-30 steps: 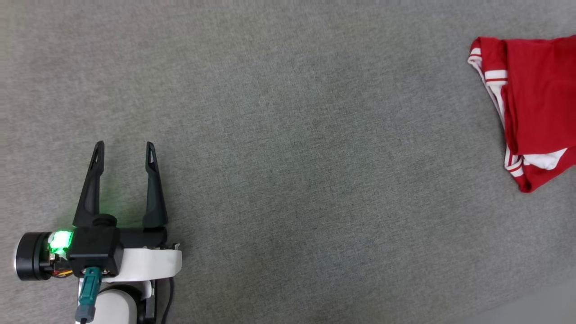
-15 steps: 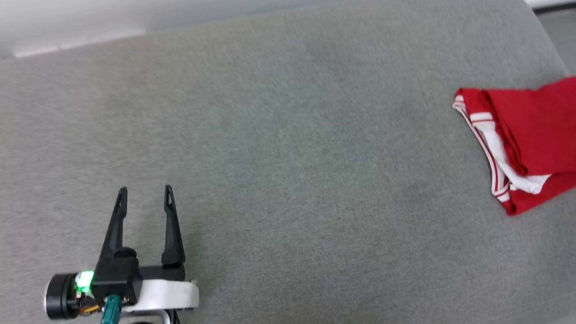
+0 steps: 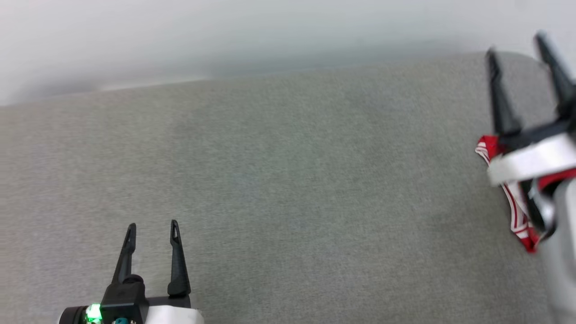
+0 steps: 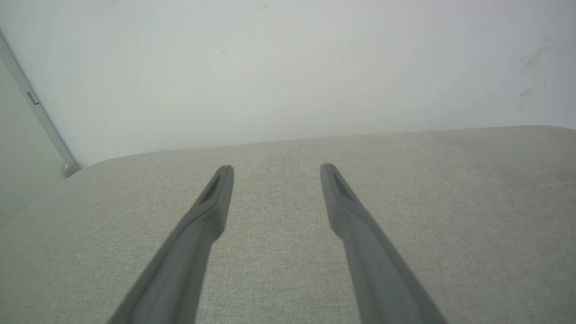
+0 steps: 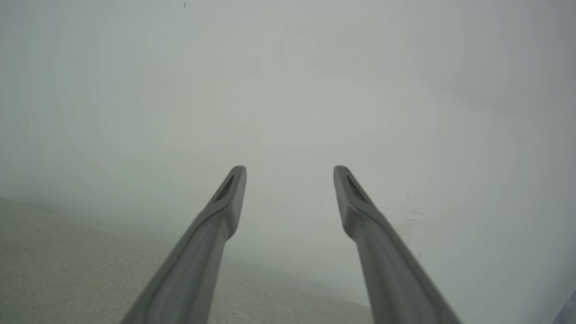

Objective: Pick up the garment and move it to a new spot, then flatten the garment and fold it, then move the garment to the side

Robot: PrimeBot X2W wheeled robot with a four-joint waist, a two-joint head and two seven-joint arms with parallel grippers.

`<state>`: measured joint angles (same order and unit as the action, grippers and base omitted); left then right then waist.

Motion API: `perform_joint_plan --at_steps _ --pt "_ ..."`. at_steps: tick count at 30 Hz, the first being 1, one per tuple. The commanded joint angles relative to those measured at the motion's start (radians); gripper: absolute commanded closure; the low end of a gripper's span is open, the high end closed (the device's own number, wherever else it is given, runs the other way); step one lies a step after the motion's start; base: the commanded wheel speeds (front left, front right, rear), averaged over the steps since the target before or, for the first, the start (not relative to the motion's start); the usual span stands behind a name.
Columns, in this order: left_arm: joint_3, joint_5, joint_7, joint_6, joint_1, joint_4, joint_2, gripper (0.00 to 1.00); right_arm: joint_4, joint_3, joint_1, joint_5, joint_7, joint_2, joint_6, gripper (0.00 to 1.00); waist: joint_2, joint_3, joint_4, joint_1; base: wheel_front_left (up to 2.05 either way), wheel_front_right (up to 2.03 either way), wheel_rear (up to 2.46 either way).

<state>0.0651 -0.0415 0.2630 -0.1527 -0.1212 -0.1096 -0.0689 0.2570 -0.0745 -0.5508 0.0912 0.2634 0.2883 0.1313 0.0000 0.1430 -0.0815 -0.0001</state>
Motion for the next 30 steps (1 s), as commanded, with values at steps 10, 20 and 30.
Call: perform_joint_plan --at_steps 10,20,30 --pt "-0.006 -0.011 0.002 0.011 -0.041 0.032 0.009 0.0 -0.118 0.038 0.345 0.01 0.001 -0.159 -0.001 0.0 0.0 -0.085 0.065 0.0001 0.0 0.0 0.0" --pt "-0.016 -0.015 0.002 0.036 -0.082 0.052 0.013 0.0 -0.212 0.059 0.577 0.022 0.001 -0.225 -0.001 0.0 0.0 -0.132 0.088 0.0001 0.0 0.0 0.0" --pt "-0.027 -0.017 0.002 0.078 -0.099 0.048 0.015 0.0 -0.289 0.099 0.711 0.045 0.001 -0.24 -0.001 0.0 0.0 -0.153 0.11 0.0001 0.0 0.0 0.0"
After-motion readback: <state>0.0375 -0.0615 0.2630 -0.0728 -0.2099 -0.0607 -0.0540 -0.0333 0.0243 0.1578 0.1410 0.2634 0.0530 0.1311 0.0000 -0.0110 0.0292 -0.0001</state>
